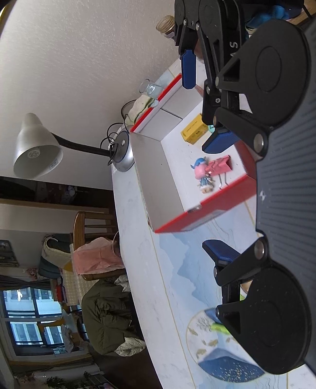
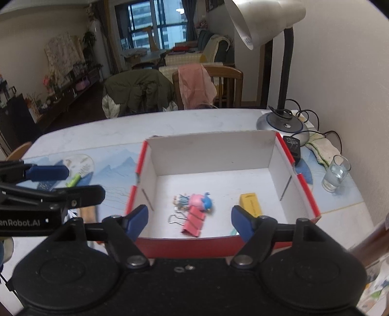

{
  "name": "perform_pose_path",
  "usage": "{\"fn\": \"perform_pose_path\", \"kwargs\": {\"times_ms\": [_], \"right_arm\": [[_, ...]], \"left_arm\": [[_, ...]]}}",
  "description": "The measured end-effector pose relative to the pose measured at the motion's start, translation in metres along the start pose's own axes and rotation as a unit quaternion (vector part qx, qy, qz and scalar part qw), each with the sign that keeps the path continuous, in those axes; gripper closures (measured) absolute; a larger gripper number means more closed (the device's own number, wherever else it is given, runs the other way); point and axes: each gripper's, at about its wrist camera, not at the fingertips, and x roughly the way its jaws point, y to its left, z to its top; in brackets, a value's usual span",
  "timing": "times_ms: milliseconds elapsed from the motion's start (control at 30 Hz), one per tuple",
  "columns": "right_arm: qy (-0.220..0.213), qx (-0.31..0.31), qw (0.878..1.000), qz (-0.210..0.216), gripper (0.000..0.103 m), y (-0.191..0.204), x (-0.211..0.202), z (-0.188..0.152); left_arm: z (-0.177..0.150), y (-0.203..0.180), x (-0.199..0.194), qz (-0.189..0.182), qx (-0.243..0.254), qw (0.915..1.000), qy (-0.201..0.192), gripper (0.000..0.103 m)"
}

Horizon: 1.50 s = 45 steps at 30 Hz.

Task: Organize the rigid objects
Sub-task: 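Move both tools back over the remaining items on the placemat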

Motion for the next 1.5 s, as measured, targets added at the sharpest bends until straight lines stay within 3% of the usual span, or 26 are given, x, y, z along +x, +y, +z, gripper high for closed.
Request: {"fn": "perform_pose_path", "kwargs": {"times_ms": [333,633,733,900,1200,1500], "right_arm": [[-0.036,0.027,0.999,0.019,0.016,0.04,-0.015,-0.018],[-0.069,0.013,0.997,0.022,0.006,0.081,-0.022,-0.031],[-0.071,0.011,0.997,0.024,0.005,0.093,-0.021,-0.034],[-0.071,0.011,0.997,0.02,0.004,0.11,-0.017,-0.037],[-0.057,-0.008,0.998,0.011,0.004,0.141,-0.001,-0.049],[-0.008,-0.039,0.999,0.009,0.005,0.17,0.036,-0.07]], "left_arm": [[-0.025,0.039,-0.036,-0.004,-0.013,0.9997,-0.018,0.021],[-0.043,0.076,-0.054,-0.003,-0.024,0.9993,-0.027,0.016],[-0.047,0.089,-0.059,0.001,-0.029,0.999,-0.034,0.004],[-0.057,0.116,-0.066,-0.004,-0.047,0.998,-0.043,0.0],[-0.083,0.166,-0.074,0.06,-0.06,0.9917,-0.097,0.0],[-0.112,0.205,-0.047,0.082,-0.091,0.991,-0.054,0.0]]}}
